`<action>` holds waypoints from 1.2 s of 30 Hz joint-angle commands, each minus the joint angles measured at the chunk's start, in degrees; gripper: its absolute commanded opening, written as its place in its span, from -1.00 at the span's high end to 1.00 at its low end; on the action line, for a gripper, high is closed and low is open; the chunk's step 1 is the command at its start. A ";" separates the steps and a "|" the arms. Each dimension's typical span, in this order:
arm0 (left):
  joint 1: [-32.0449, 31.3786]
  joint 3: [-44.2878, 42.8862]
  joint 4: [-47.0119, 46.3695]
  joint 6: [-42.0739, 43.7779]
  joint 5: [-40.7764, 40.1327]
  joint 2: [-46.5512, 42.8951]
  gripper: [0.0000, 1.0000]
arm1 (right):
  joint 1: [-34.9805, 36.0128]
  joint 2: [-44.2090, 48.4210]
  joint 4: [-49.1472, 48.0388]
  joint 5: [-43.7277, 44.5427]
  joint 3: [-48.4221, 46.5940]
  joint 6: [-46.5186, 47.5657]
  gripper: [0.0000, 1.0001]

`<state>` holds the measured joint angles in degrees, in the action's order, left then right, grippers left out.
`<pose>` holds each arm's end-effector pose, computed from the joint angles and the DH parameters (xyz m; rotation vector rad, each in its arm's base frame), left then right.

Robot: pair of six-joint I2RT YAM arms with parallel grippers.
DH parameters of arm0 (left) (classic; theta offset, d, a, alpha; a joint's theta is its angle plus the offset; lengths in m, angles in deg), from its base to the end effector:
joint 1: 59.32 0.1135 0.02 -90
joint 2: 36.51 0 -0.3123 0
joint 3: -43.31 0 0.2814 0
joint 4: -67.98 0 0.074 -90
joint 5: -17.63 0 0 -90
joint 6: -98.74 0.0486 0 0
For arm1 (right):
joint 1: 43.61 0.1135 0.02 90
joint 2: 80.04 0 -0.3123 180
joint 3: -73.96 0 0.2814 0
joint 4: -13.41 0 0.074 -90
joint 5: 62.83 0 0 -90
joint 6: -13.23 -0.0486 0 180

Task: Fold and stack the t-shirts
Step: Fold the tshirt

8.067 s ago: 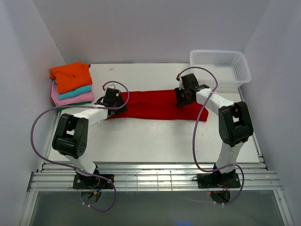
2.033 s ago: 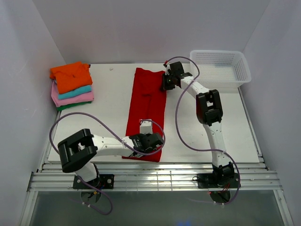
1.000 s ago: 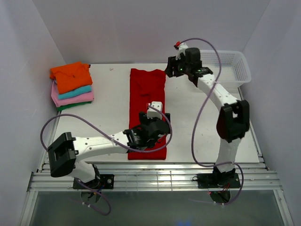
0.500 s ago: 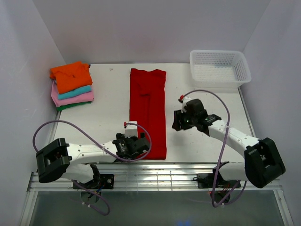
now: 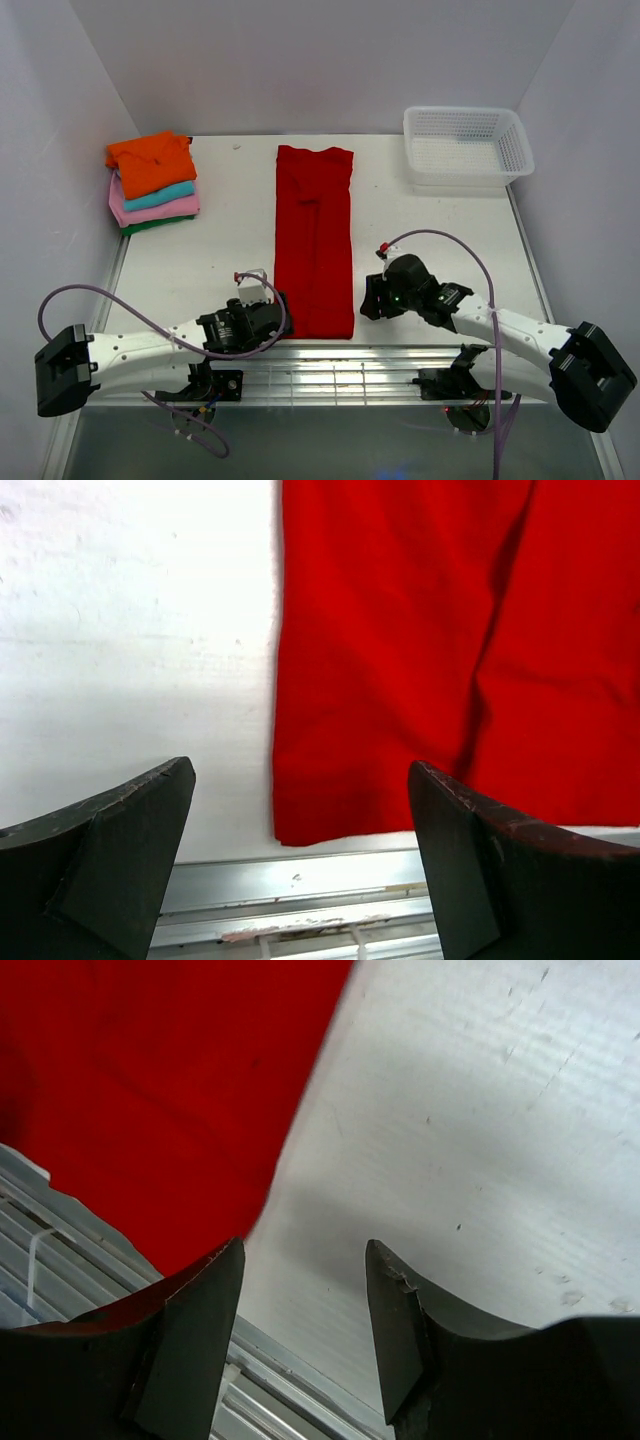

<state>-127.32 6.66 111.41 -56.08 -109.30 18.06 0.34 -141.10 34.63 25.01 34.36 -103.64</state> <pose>0.0873 -0.1382 0.1824 -0.1352 2.3568 -0.2361 0.1577 0.1546 0.2008 -0.3777 2.3808 0.6490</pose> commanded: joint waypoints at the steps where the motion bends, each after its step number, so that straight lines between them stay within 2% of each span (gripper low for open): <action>1: -0.02 3.06 -3.60 -0.66 4.49 -2.53 -0.96 | 3.07 0.85 -3.36 1.89 3.20 -5.46 -0.16; 7: -0.02 9.13 -12.03 1.62 8.18 -5.70 -0.96 | 8.00 -0.90 -10.74 5.40 8.12 -10.65 -0.15; 14: -0.02 12.03 -17.40 1.45 12.22 -7.19 -0.96 | 12.12 -6.61 -13.57 6.80 6.20 -12.76 -0.13; 24: -0.72 8.26 -9.76 -2.59 15.92 0.28 -0.90 | 19.33 -11.36 -11.20 10.59 1.89 -15.58 -0.11; 36: -3.53 8.77 2.90 -8.13 15.57 -4.73 -0.86 | 23.12 -6.54 0.58 18.94 -0.40 -18.92 -0.11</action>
<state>-130.05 12.71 103.02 -61.48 -97.32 13.42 22.70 -149.36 29.47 40.14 35.12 -120.60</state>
